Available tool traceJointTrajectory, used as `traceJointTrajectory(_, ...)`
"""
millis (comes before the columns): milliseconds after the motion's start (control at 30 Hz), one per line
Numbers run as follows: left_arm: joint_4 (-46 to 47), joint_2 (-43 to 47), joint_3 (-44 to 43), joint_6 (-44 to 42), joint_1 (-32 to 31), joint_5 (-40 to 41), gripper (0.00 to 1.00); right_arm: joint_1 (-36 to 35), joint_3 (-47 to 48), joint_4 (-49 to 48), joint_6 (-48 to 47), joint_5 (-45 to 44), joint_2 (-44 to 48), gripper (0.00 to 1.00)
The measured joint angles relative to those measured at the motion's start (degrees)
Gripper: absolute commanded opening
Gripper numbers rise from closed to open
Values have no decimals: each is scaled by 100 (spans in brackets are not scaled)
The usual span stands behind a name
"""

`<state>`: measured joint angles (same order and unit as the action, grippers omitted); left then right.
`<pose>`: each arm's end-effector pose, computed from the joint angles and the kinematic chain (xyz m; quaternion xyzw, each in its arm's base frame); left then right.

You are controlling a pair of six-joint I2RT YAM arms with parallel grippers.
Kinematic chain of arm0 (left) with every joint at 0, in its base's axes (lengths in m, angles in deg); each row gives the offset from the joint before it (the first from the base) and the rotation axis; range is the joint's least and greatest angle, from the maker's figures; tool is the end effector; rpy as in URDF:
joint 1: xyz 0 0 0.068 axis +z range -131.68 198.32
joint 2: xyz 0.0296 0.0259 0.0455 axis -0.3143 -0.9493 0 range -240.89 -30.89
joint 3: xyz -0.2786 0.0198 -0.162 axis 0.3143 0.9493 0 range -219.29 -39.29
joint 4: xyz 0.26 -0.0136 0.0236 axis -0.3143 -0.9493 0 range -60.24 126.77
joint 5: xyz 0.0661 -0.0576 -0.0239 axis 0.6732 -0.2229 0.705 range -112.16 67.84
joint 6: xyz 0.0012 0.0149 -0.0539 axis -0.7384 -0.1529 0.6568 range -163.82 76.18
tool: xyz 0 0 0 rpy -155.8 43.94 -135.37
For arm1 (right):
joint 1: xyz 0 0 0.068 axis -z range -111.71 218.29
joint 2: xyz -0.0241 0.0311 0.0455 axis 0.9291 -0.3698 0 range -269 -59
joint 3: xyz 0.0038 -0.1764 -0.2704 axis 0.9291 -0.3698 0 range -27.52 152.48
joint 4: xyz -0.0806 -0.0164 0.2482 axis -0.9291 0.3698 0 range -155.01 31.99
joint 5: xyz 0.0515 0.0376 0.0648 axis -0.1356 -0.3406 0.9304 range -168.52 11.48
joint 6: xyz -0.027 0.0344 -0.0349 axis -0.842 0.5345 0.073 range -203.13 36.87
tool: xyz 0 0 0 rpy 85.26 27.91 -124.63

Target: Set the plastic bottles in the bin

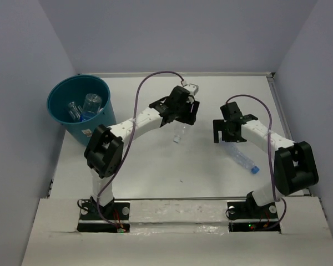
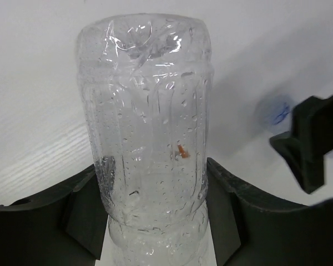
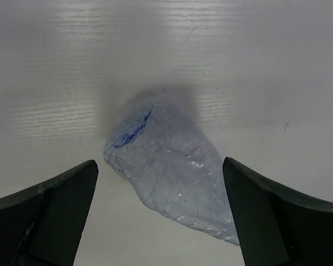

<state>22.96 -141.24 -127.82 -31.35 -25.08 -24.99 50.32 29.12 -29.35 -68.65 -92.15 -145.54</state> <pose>0.3407 -0.3248 0.3084 0.2479 0.8541 -0.2334 0.3932 0.2780 0.0807 0.2568 -0.0046 0.9707 -0.0527 0.2342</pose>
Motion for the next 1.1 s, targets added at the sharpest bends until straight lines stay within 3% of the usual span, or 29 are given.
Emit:
traceJointTrajectory(300,229,1593,44,186,407,-76,36,44,192,4,-140,-63,-487,95)
traceJointTrajectory(400,208,2026,44,223,529,-79,36,44,223,-9,-173,-31,-695,88)
traceJointTrajectory(467,166,2389,44,267,675,-125,36,44,254,-11,-184,13,-831,77)
traceJointTrajectory(500,157,2566,44,293,785,-138,36,44,273,-20,-201,55,-933,66)
traceJointTrajectory(567,153,2951,44,334,1080,-116,36,44,280,-33,-214,81,-990,54)
traceJointTrajectory(600,144,3237,44,343,1351,0,36,44,291,-50,-234,127,-1021,39)
traceJointTrajectory(733,146,4050,44,321,2153,540,36,44,345,-140,-232,269,-1008,18)
traceJointTrajectory(933,149,4662,44,304,2734,1425,36,68,319,-376,-173,726,-730,13)
traceJointTrajectory(1100,20,4507,46,221,2999,2221,36,66,118,-743,-76,1410,341,8)
